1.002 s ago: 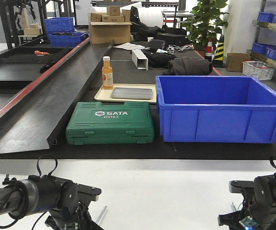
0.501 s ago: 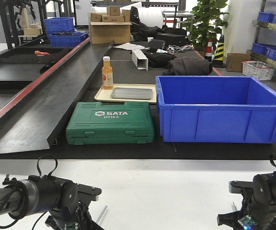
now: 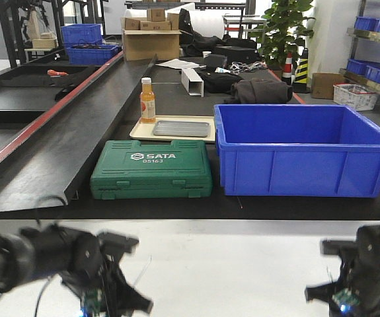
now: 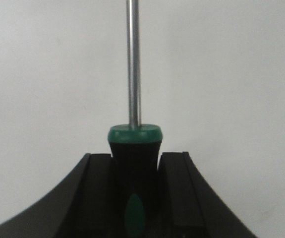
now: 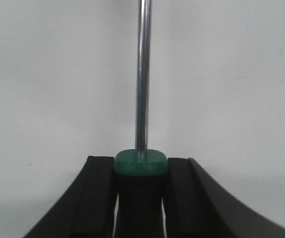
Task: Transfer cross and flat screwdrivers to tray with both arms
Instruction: 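Close the right gripper on the other screwdriver handle and lift both, then hold both screwdrivers upright while the base drives to the roller shelf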
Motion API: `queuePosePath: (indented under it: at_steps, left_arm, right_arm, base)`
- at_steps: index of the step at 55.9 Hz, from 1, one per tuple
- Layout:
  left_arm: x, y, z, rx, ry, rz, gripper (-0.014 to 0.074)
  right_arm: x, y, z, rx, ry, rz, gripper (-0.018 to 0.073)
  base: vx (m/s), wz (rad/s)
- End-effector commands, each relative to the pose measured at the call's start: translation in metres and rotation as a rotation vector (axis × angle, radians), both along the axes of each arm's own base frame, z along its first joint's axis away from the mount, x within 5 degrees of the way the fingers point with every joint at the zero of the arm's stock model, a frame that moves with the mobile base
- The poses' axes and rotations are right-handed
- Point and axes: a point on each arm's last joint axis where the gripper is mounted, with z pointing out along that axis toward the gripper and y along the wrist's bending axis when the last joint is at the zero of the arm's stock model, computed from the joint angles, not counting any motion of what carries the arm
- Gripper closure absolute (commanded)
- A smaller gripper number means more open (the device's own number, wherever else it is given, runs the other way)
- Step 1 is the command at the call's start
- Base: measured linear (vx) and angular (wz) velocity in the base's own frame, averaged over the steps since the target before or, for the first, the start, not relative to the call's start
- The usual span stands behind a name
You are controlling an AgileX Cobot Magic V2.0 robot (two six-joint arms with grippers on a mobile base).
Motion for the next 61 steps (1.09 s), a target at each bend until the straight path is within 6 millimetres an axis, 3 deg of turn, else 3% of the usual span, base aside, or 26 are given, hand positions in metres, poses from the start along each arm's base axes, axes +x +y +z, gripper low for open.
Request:
queuePosePath:
  at_steps: [1, 8, 16, 25, 29, 36, 45, 52, 61]
  left_arm:
    - [-0.006, 0.007, 0.081, -0.091, -0.234, 0.028, 0.0599]
    - [-0.018, 0.023, 0.134, -0.123, -0.401, 0.074, 0.0599]
    - [-0.043, 0.047, 0.194, -0.133, -0.596, 0.121, 0.0598]
    - [-0.084, 0.069, 0.247, -0.138, -0.762, 0.139, 0.0597]
    - [-0.113, 0.080, 0.266, -0.178, -0.846, 0.155, 0.0597]
    - [-0.154, 0.098, 0.264, -0.176, -0.891, 0.155, 0.0597]
    - [-0.201, 0.115, 0.251, -0.213, -0.945, 0.152, 0.0596]
    - [-0.220, 0.123, 0.239, -0.232, -0.927, 0.179, 0.0596]
    - [-0.229, 0.127, 0.228, -0.229, -0.917, 0.179, 0.0596]
  right_arm:
    - [-0.004, 0.000, 0.079, -0.001, -0.253, 0.030, 0.0570]
    - [-0.023, 0.010, 0.138, 0.001, -0.444, 0.091, 0.0570]
    - [-0.053, 0.036, 0.198, -0.020, -0.662, 0.230, 0.0570]
    - [-0.089, 0.061, 0.234, 0.063, -0.750, 0.256, 0.0570]
    - [-0.105, 0.068, 0.249, 0.068, -0.824, 0.292, 0.0568]
    - [-0.130, 0.068, 0.266, 0.079, -0.922, 0.316, 0.0568]
    - [-0.169, 0.058, 0.261, 0.082, -0.973, 0.316, 0.0568]
    - [-0.191, 0.053, 0.256, 0.089, -1.045, 0.317, 0.0567]
    - [-0.200, 0.051, 0.248, 0.088, -1.044, 0.318, 0.0567]
  base:
    - [0.00, 0.00]
    - [0.00, 0.00]
    - [0.00, 0.00]
    - [0.00, 0.00]
    - [0.00, 0.00]
    - [0.00, 0.00]
    - [0.00, 0.00]
    - [0.00, 0.00]
    - [0.00, 0.00]
